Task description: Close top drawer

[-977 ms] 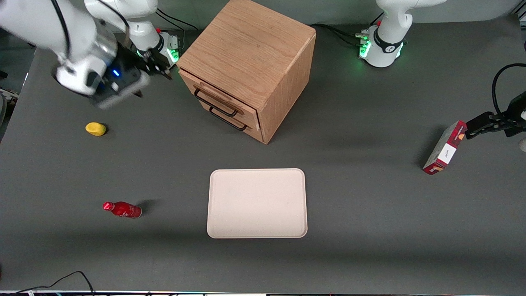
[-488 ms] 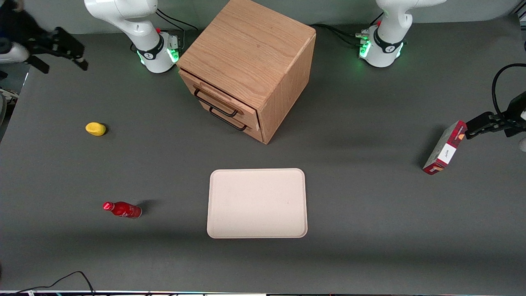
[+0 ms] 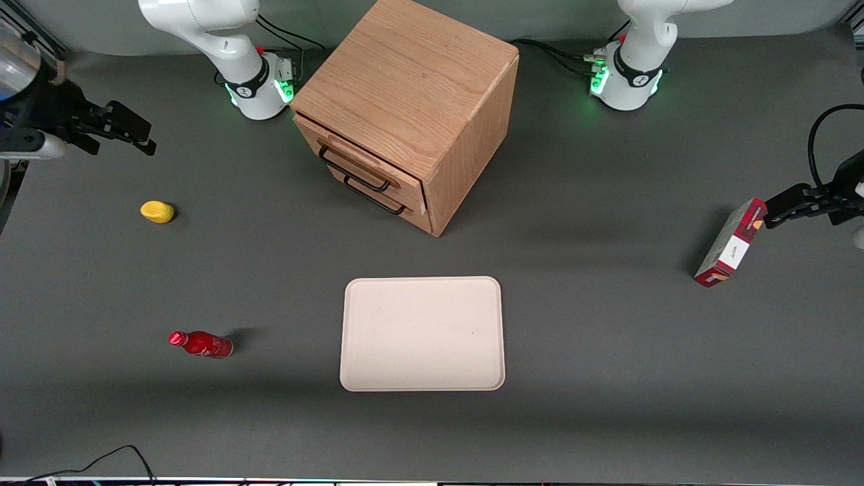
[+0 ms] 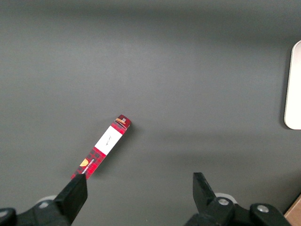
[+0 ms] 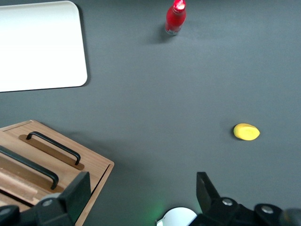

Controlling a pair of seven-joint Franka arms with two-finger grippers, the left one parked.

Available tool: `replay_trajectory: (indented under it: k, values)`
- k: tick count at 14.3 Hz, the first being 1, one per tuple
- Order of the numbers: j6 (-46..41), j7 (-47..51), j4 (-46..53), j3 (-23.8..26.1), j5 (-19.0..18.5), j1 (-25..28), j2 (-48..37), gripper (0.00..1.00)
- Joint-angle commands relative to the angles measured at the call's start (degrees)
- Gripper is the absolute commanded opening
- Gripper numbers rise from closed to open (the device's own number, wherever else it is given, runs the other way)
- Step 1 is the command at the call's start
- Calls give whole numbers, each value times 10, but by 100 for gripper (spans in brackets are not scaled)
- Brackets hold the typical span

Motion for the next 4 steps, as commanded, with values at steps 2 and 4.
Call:
replay_trajectory:
  k: [2, 4]
  values:
    - [7, 15, 19, -23, -14, 2, 5, 100]
    - [-3, 16, 38, -38, -15, 3, 21, 100]
